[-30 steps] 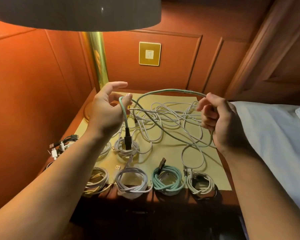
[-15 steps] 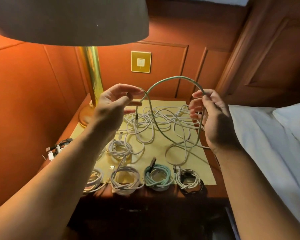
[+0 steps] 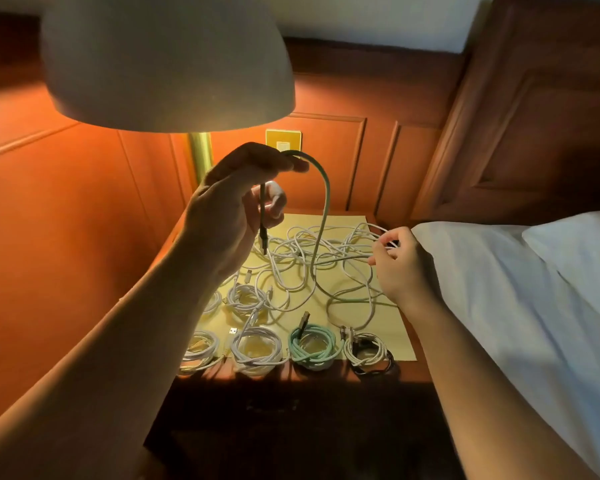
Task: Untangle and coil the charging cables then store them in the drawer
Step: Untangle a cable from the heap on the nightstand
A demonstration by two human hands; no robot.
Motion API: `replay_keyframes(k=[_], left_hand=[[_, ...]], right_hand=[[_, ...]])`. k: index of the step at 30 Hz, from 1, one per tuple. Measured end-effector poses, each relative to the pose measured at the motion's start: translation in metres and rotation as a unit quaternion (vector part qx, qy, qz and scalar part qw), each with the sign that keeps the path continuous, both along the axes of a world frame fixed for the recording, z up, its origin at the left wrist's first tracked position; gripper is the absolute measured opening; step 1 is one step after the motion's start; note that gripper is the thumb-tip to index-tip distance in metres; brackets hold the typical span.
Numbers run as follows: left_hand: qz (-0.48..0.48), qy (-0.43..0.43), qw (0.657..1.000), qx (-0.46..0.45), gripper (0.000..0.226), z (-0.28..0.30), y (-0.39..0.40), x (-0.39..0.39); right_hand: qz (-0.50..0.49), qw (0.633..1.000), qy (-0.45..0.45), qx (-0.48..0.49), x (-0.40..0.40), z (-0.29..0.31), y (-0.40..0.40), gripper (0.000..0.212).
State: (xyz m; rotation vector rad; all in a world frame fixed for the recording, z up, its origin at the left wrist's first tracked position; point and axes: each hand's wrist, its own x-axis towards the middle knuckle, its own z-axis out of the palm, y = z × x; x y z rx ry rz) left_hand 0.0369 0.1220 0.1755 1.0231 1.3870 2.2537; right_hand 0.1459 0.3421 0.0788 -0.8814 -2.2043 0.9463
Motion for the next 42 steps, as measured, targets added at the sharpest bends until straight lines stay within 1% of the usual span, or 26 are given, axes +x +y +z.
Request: replay_keyframes(k=[1, 3, 5, 6, 8, 10, 11, 12, 13, 14, 15, 16, 17, 18, 19, 20, 22, 25, 26, 28, 30, 33, 36, 37, 39, 42], left_hand=[[-0.012, -0.009, 1.000, 0.006, 0.038, 0.001, -0.001, 0.002], [-0.047, -0.024, 0.998, 0.026, 0.036, 0.007, -0.004, 0.006], [-0.095, -0.042, 0.993, 0.059, 0.029, 0.012, -0.006, 0.010], [-0.119, -0.057, 0.988, 0.079, 0.025, 0.013, -0.007, 0.012], [-0.167, -0.083, 0.977, 0.107, 0.022, 0.017, -0.009, 0.015], [-0.178, -0.095, 0.973, 0.109, 0.025, 0.017, -0.008, 0.016], [-0.158, -0.085, 0.980, 0.088, 0.027, 0.015, -0.006, 0.013], [-0.114, -0.050, 0.991, 0.049, 0.030, 0.009, -0.005, 0.008], [-0.038, 0.028, 0.999, -0.014, 0.032, 0.003, -0.005, 0.003], [0.066, 0.150, 0.982, -0.098, 0.029, -0.006, -0.005, -0.004], [0.148, 0.278, 0.931, -0.182, 0.020, -0.016, -0.004, -0.008], [0.181, 0.365, 0.880, -0.244, 0.015, -0.025, -0.003, -0.010], [0.189, 0.402, 0.851, -0.280, 0.026, -0.034, -0.002, -0.010], [0.178, 0.397, 0.850, -0.295, 0.039, -0.044, 0.001, -0.008], [0.157, 0.370, 0.866, -0.296, 0.049, -0.050, 0.005, -0.005], [0.140, 0.343, 0.882, -0.291, 0.055, -0.054, 0.009, 0.000], [0.147, 0.323, 0.892, -0.281, 0.049, -0.060, 0.016, 0.002], [0.161, 0.293, 0.901, -0.278, 0.028, -0.062, 0.019, 0.000], [0.154, 0.262, 0.913, -0.272, 0.024, -0.060, 0.018, 0.000], [0.125, 0.158, 0.952, -0.228, 0.021, -0.056, 0.017, 0.001], [0.113, 0.070, 0.974, -0.181, 0.021, -0.051, 0.014, 0.000], [0.088, -0.055, 0.987, -0.126, 0.024, -0.047, 0.011, -0.007], [0.077, -0.163, 0.980, -0.081, 0.021, -0.041, 0.004, -0.015], [0.080, -0.178, 0.978, -0.076, 0.019, -0.039, 0.002, -0.018], [0.088, -0.170, 0.977, -0.098, 0.019, -0.036, -0.001, -0.024], [0.071, -0.128, 0.979, -0.146, 0.033, -0.044, -0.003, -0.031]], right_hand=[[0.033, 0.999, 0.010, -0.022, 0.002, 0.008, -0.006, 0.005], [0.155, 0.984, 0.020, -0.080, 0.009, 0.022, -0.021, 0.017], [0.270, 0.956, -0.002, -0.118, 0.013, 0.026, -0.036, 0.032], [0.294, 0.948, -0.021, -0.119, 0.012, 0.022, -0.041, 0.038], [0.296, 0.948, -0.039, -0.112, 0.006, 0.010, -0.050, 0.040], [0.270, 0.958, -0.017, -0.098, 0.000, 0.001, -0.052, 0.029], [0.254, 0.964, 0.002, -0.080, -0.003, -0.001, -0.052, 0.024], [0.236, 0.970, 0.020, -0.057, -0.004, -0.001, -0.050, 0.021], [0.221, 0.974, 0.034, -0.032, -0.006, -0.001, -0.048, 0.019], [0.210, 0.977, 0.043, -0.006, -0.007, -0.001, -0.046, 0.019], [0.207, 0.977, 0.047, 0.023, -0.007, 0.001, -0.045, 0.019], [0.208, 0.976, 0.043, 0.052, -0.007, 0.003, -0.044, 0.019], [0.216, 0.973, 0.033, 0.079, -0.006, 0.005, -0.044, 0.020], [0.226, 0.969, 0.017, 0.099, -0.005, 0.007, -0.045, 0.021], [0.236, 0.966, -0.001, 0.108, -0.004, 0.008, -0.047, 0.022], [0.243, 0.964, -0.017, 0.110, -0.004, 0.009, -0.050, 0.022], [0.243, 0.963, -0.036, 0.110, -0.006, 0.009, -0.055, 0.023], [0.238, 0.965, -0.030, 0.108, -0.009, 0.008, -0.059, 0.025], [0.236, 0.965, -0.023, 0.110, -0.010, 0.008, -0.059, 0.025], [0.231, 0.965, -0.021, 0.124, -0.011, 0.006, -0.056, 0.026], [0.219, 0.967, -0.036, 0.125, -0.014, 0.001, -0.054, 0.025], [0.178, 0.972, -0.078, 0.133, -0.018, -0.010, -0.049, 0.023], [0.115, 0.973, -0.136, 0.146, -0.020, -0.017, -0.036, 0.026], [0.101, 0.973, -0.145, 0.146, -0.019, -0.017, -0.032, 0.027], [0.086, 0.975, -0.142, 0.149, -0.018, -0.016, -0.026, 0.030], [0.075, 0.979, -0.073, 0.172, -0.016, -0.013, -0.024, 0.032]])
